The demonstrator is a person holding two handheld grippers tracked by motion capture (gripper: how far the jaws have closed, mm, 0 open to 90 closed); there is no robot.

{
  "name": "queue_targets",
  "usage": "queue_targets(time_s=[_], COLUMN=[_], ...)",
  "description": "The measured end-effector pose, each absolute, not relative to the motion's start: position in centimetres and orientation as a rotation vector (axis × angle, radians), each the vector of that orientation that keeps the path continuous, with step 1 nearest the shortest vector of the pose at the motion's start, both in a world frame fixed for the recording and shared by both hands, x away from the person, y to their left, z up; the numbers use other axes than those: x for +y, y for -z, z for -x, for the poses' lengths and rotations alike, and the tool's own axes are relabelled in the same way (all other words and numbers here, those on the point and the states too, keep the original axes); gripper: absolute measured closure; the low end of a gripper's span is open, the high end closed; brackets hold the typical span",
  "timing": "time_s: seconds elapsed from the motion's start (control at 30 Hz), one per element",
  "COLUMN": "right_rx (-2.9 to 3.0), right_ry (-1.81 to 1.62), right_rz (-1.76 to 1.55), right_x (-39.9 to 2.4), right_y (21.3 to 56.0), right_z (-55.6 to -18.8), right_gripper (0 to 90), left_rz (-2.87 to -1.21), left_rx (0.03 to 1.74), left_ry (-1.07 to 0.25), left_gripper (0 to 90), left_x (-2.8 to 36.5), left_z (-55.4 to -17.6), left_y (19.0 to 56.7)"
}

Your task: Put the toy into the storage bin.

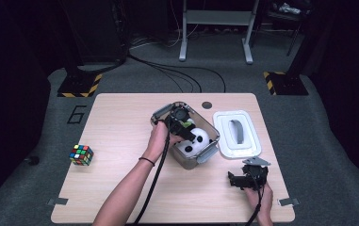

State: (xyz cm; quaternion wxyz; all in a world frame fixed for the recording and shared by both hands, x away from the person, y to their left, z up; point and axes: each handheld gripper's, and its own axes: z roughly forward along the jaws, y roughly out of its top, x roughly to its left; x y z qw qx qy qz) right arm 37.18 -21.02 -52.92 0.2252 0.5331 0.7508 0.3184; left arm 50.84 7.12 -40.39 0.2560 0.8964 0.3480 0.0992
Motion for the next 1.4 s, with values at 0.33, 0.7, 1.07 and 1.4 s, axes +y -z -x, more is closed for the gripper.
queue_targets(time_s=[0.33,0.7,1.07,1.4], right_rx=[2.069,2.070,2.070,2.071], right_ry=[-0.879,-0.879,-0.878,-0.878], right_rz=[-1.470,-1.470,-1.471,-1.471], right_x=[-21.0,-21.0,-21.0,-21.0], right_y=[52.9,52.9,52.9,52.9], right_z=[-37.2,-37.2,-37.2,-37.2], right_gripper=[0.0,0.0,0.0,0.0], left_rz=[-2.349,-2.270,-2.211,-2.160], left_rx=[0.936,0.916,0.905,0.946], left_ry=[-0.238,-0.262,-0.342,-0.388], left_gripper=[15.9,11.7,6.7,4.0], left_x=[8.3,10.5,13.6,17.2], left_z=[-50.8,-49.3,-46.7,-44.0], left_y=[39.5,37.5,35.8,36.2])
